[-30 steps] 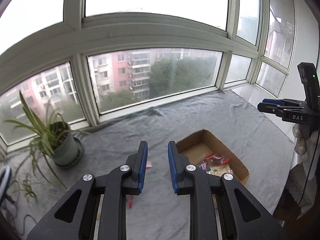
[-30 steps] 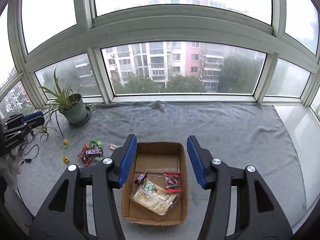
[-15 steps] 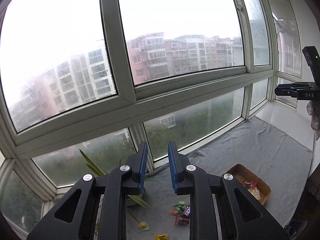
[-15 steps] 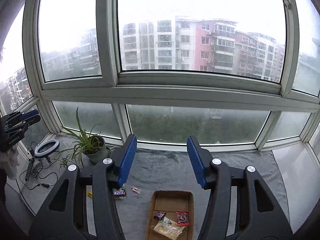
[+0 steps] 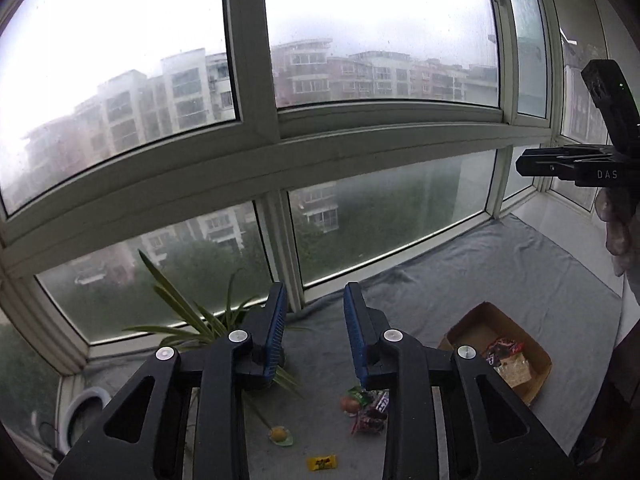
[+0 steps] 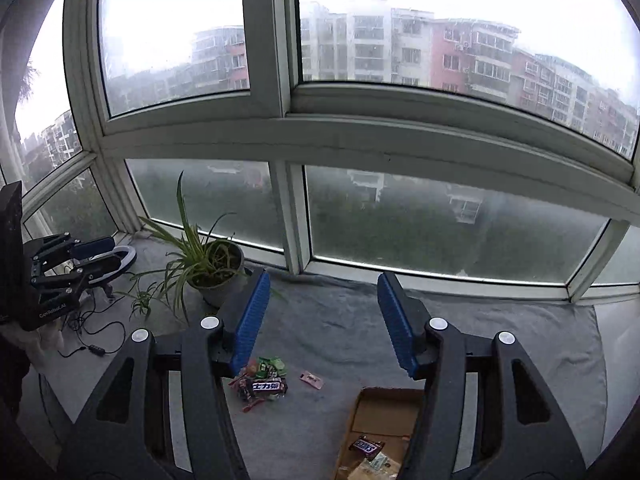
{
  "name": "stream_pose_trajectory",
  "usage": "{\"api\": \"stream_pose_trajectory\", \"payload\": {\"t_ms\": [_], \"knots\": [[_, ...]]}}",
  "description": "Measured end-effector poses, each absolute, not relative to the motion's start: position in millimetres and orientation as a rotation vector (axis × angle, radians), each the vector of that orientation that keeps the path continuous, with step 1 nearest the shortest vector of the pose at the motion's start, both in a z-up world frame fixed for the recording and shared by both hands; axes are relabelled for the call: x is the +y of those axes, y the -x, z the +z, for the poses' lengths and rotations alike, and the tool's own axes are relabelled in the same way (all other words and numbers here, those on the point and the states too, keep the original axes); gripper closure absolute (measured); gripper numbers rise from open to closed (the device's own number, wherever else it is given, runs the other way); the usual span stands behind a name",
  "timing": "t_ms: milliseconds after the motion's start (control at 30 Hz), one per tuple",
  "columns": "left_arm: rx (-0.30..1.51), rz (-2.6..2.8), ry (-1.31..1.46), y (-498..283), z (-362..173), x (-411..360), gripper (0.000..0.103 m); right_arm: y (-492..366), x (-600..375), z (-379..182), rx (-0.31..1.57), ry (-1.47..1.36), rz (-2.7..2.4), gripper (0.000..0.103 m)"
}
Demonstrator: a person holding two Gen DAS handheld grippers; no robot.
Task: Organize snacks
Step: 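Raise both tools and bring them back toward the snack pile, then grasp a red-trimmed candy bag with the left tool while the right tool grasps a Snickers bar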
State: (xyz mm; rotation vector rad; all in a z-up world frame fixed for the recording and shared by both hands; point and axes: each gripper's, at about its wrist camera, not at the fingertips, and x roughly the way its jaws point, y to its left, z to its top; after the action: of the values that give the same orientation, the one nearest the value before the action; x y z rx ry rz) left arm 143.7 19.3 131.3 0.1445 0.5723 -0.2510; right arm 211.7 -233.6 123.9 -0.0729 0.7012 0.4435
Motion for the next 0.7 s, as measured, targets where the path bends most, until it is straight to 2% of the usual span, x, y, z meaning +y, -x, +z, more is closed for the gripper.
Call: {"api": "stream_pose_trajectory", "payload": {"t_ms": [133, 200, 400, 533, 700], "knots": [[0.672, -0.271, -0.102, -147, 61, 21, 0.075, -226, -213, 31, 0.827, 0.023, 0.505, 0.045], [0.733, -0.29, -0.052, -150, 26, 24, 0.072, -232, -204, -12, 0.899, -0.026, 0.534, 0.045], [0.877, -0.282, 0.082, -151, -65, 34, 0.071, -241, -187, -110, 1.027, -0.088, 0.51, 0.045], [0.941, -0.261, 0.196, -144, -113, 41, 0.071, -251, -182, -150, 1.093, -0.139, 0.501, 0.045], [0.99, -0.153, 0.263, -125, -150, 64, 0.071, -261, -174, -172, 1.136, -0.136, 0.498, 0.045]]}}
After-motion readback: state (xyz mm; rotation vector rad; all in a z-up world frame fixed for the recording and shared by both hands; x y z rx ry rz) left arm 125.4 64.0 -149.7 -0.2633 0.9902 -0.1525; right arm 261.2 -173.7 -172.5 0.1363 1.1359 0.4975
